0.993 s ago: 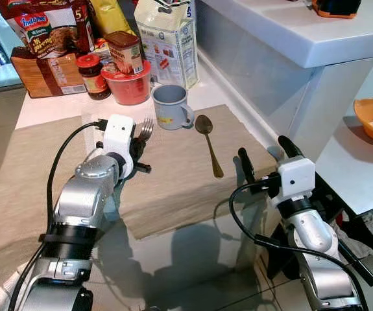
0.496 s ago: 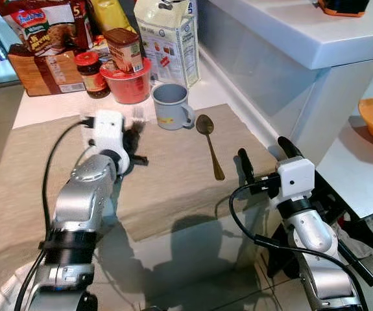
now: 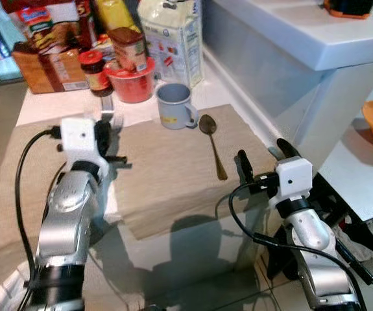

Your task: Setting the table

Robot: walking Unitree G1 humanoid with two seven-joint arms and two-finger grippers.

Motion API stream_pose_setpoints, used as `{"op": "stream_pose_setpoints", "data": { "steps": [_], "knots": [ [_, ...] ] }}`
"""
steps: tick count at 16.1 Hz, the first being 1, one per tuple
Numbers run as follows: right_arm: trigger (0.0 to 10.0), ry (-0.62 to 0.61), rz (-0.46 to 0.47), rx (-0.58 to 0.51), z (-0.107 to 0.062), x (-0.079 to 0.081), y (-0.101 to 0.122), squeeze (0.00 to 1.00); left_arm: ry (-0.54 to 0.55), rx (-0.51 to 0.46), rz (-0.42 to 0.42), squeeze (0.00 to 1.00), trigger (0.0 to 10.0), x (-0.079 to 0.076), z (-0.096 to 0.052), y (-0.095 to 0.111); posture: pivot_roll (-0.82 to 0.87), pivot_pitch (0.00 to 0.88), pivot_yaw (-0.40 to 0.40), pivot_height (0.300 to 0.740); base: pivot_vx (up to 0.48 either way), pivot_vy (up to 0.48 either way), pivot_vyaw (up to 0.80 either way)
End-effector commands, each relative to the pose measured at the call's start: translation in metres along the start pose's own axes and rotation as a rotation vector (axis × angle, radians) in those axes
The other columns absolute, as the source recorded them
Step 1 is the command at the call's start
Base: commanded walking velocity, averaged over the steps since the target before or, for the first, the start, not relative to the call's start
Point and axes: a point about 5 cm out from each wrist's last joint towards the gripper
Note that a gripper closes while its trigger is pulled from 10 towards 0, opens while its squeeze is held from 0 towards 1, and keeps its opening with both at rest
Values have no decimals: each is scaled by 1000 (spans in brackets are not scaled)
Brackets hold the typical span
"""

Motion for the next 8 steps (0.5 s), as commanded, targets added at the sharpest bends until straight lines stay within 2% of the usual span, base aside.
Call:
{"op": "stream_pose_setpoints", "data": {
  "steps": [1, 3, 5, 7, 8],
  "knots": [
    [10000, -31, 26, -26, 4, -4, 2, 0, 4, -36, 11, 0, 0, -2, -7, 3, -63, 0, 54, 740, 0, 0, 0],
    [10000, -47, 37, -29, 4, -6, 2, 0, -3, -14, 1, 0, 0, -6, -18, -6, -62, 0, 53, 740, 0, 0, 0],
    [10000, -48, 39, -27, 5, -5, 1, 0, -4, 8, -2, 0, 0, -8, -23, -9, -61, 0, 50, 740, 0, 0, 0],
    [10000, -42, 39, -26, 5, -4, 0, 0, -31, 17, -22, 0, 0, -16, -23, -9, -55, 0, 45, 740, 0, 0, 0],
    [10000, -35, 40, -24, 6, -3, -2, 0, -28, 25, -64, 0, 0, -18, -20, -9, -53, 0, 42, 740, 0, 0, 0]
  ]
}}
Point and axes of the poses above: a point about 5 cm out from each wrist's last joint towards the gripper, its own z axis pointing out of the wrist towards the gripper, its own y axis along the axis of the wrist's last joint, x = y × z, and after that the axes turned 1 degree about z, right-handed
